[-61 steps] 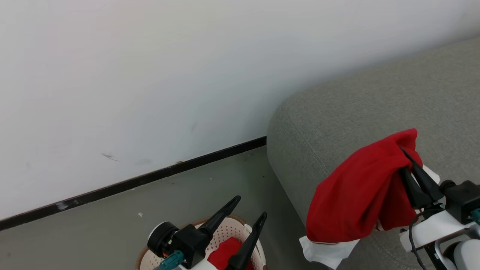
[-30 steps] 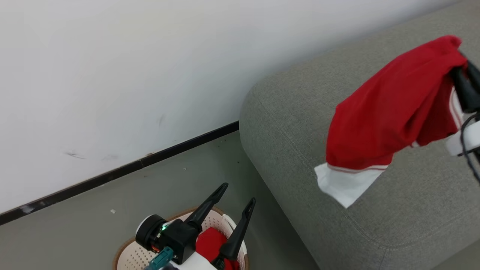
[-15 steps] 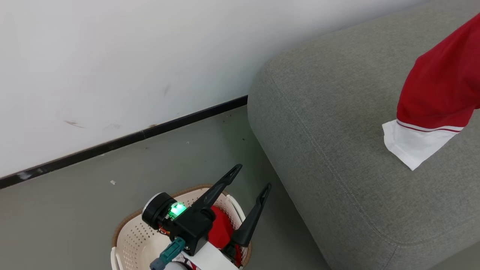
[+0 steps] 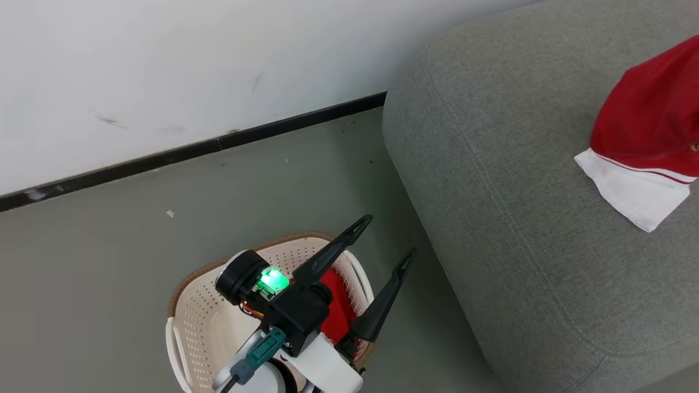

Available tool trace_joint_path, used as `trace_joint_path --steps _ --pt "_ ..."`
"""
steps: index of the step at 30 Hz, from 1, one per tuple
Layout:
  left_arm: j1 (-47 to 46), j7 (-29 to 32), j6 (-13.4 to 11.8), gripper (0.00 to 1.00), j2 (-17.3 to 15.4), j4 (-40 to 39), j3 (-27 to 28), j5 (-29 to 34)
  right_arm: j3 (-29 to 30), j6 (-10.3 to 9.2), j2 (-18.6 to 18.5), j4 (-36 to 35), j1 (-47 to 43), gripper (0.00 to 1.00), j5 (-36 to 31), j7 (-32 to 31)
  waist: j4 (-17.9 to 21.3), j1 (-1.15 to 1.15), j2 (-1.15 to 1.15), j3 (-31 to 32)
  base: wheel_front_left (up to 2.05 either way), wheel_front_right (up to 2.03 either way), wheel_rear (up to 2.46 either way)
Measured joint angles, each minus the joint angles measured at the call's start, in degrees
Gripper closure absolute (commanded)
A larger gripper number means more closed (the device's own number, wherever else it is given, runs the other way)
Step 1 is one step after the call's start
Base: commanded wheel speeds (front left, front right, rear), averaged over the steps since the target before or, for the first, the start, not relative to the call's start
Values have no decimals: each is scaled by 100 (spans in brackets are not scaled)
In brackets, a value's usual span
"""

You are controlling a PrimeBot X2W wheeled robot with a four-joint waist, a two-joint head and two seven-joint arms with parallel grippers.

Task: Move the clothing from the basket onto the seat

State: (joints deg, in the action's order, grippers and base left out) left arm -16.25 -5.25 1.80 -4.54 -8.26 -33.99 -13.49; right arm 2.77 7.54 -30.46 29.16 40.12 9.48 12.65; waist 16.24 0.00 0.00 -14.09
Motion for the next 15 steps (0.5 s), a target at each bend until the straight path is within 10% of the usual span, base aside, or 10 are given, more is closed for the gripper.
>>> trace_joint_path --steps 15 --pt "-389 125 146 0 -15 -78 -104 47 567 0 514 725 -572 100 2 152 -200 0 0 -662 0 0 0"
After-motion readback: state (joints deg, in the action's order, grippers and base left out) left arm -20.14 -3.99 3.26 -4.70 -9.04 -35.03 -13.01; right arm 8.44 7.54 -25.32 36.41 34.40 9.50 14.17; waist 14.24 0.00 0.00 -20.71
